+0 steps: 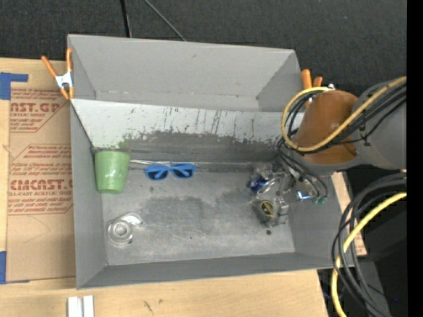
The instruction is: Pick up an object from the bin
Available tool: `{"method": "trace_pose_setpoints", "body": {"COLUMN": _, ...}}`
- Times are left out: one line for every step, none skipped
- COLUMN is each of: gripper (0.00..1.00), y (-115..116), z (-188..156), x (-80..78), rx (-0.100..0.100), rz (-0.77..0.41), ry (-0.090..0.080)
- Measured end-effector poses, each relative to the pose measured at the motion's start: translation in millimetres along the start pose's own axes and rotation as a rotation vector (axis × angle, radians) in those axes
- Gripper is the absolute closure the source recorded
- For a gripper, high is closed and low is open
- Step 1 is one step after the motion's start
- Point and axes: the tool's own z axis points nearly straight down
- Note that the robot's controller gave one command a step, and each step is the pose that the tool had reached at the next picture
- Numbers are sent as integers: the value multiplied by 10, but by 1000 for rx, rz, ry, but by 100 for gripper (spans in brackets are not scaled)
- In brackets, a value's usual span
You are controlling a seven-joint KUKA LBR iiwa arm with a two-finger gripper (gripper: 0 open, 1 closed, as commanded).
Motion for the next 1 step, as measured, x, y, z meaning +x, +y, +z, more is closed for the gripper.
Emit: {"method": "trace_pose_setpoints", "body": {"gripper": 100, "y": 11, "z": -8, "x": 16, "rx": -1, "rz": 0, "ry": 3}}
